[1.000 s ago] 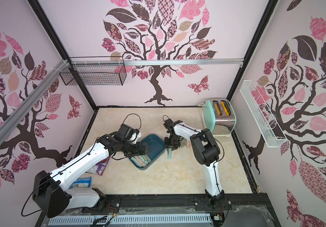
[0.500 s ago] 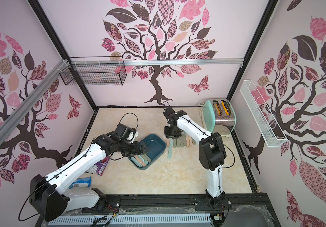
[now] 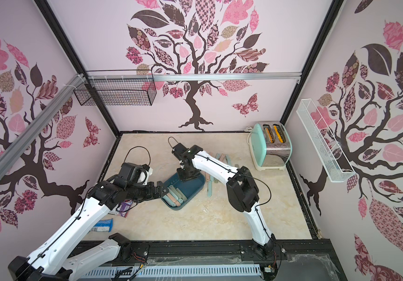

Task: Take the fruit knife out of the storage box
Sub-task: Pick up the fruit knife from the storage box.

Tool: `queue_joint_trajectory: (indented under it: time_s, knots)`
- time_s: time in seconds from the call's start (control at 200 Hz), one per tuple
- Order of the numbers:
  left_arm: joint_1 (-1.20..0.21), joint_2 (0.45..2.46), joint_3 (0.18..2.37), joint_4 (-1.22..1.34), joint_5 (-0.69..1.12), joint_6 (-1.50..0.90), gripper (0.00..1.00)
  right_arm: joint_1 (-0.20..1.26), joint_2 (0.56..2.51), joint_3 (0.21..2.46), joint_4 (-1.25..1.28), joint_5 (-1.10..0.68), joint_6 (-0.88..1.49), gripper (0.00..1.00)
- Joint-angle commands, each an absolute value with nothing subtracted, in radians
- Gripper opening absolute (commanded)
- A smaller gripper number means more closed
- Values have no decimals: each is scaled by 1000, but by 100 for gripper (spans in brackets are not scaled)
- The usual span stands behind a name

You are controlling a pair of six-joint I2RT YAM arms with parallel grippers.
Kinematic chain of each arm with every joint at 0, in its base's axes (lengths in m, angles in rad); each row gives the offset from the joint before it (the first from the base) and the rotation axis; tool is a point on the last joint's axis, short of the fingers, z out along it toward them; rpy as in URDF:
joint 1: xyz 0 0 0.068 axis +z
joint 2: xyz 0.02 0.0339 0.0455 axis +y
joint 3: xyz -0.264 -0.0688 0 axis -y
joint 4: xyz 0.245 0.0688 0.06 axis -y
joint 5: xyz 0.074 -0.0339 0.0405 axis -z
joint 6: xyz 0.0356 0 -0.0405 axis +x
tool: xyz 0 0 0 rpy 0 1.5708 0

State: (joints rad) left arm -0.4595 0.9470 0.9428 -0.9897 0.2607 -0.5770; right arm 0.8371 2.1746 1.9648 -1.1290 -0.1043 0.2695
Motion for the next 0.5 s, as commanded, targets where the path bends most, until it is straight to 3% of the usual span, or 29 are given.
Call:
queue_joint_trajectory:
  time_s: [0.0, 0.495]
  knots:
    - [-455, 882, 917, -1054, 228, -605, 98, 873, 2223, 2019, -1146, -116, 249, 35]
    - [-456, 790, 882, -1139, 206, -622, 98, 923, 2355, 2088, -1124, -131, 242, 33]
